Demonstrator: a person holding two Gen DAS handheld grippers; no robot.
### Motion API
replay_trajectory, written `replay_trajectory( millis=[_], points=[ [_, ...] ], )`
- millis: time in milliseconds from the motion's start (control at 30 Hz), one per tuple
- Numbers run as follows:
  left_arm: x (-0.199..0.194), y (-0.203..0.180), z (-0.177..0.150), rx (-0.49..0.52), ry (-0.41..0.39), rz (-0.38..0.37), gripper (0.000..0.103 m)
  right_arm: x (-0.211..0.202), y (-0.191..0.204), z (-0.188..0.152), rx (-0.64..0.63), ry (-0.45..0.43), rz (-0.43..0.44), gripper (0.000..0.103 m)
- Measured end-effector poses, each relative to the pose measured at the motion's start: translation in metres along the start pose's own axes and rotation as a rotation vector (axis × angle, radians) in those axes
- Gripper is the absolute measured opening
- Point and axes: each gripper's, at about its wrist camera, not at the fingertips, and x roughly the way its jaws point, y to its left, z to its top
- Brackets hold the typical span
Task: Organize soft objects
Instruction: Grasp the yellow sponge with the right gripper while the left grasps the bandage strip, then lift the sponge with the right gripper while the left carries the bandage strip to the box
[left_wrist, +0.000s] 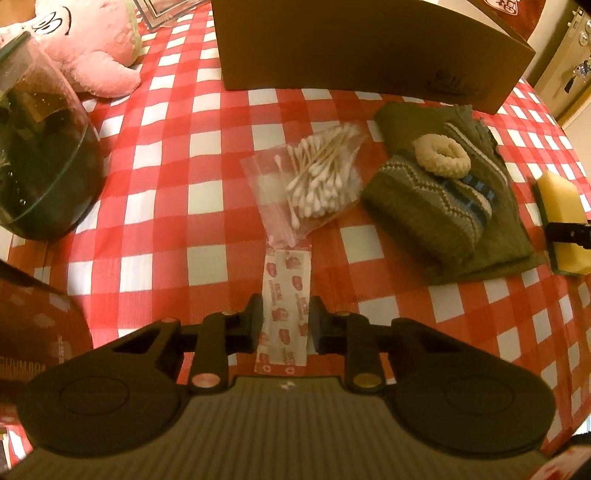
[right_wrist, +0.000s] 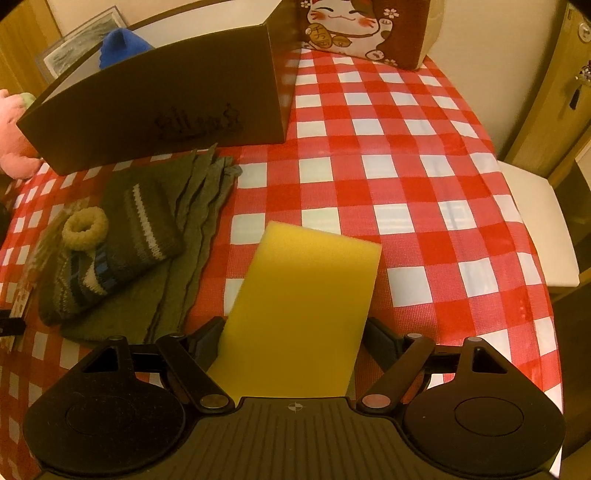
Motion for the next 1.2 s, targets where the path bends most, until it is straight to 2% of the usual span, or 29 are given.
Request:
replay_trajectory(
  millis=[333, 600, 1200],
  points=[
    [-0.018, 0.006, -0.011, -0.021, -0.018, -0.011, 0.023, -0.003, -0.001, -0.001, -0.009, -0.012, 0.005, 0.08],
    [-0.036, 0.006, -0.011, -0.023, -0.061, -0.017, 0.023, -0.014, 0.007, -0.004, -0.059, -0.049, 0.028, 0.073],
    [-0.085, -0.004, 0.023, 0.003, -0.215, -0.053, 0.023, -0.057, 0.023, 0.015, -0.081, -0.154, 0.102, 0.073]
  ],
)
